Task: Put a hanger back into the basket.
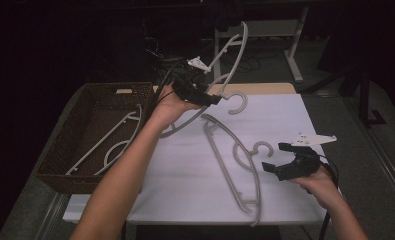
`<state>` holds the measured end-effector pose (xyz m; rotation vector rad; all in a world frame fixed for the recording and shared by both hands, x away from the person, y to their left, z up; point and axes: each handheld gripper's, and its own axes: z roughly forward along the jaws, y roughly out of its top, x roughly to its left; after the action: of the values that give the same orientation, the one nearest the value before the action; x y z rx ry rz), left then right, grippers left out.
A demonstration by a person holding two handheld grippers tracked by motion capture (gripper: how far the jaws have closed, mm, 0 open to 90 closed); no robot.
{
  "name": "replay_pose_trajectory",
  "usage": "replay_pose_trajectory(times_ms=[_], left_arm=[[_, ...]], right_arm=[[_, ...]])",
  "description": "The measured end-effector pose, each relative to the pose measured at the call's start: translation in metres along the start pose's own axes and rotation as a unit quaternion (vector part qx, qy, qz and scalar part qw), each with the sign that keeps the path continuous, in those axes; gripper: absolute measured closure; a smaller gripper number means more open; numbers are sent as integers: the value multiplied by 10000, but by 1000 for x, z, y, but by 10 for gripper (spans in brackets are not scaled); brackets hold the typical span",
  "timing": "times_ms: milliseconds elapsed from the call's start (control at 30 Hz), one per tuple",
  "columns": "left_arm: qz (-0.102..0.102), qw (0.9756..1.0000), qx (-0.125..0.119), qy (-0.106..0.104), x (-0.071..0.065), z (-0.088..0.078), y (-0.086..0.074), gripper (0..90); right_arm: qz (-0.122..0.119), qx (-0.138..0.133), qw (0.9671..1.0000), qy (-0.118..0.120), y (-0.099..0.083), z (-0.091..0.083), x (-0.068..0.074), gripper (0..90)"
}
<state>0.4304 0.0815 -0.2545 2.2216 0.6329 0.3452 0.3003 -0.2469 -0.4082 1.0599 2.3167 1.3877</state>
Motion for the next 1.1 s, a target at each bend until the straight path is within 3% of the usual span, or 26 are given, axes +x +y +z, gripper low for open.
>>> replay_pose_trajectory(times_ms=[233,467,500,533,567,600,667,733,933,1100], left_arm=[[-86,9998,105,156,19,-39,-5,406],[-195,9985,289,430,43,-81,-28,406],[-195,9985,289,430,43,-81,-28,406],[-223,9981,318,477,49,-92,-37,406],[-223,9981,318,477,49,-92,-37,406],[-318,9974,335,550,58,-107,-53,406],[-362,9969,368,588,63,-116,-63,406],[-388,9967,373,606,65,-119,-69,406],[-571,9950,458,680,81,-139,-106,406],[-676,9931,649,710,92,-149,-133,406]], right_arm=[[18,-4,10000,-7,0,0,0,0],[24,20,10000,-10,0,1,1,0],[24,20,10000,-10,0,1,1,0],[25,29,10000,-8,0,1,1,0],[25,29,10000,-8,0,1,1,0],[15,34,10000,-15,1,3,1,0],[13,47,10000,-12,1,4,1,0],[5,59,10000,-13,1,5,2,0],[7,75,10000,-19,2,6,2,0],[10,84,10000,-37,1,6,1,0]])
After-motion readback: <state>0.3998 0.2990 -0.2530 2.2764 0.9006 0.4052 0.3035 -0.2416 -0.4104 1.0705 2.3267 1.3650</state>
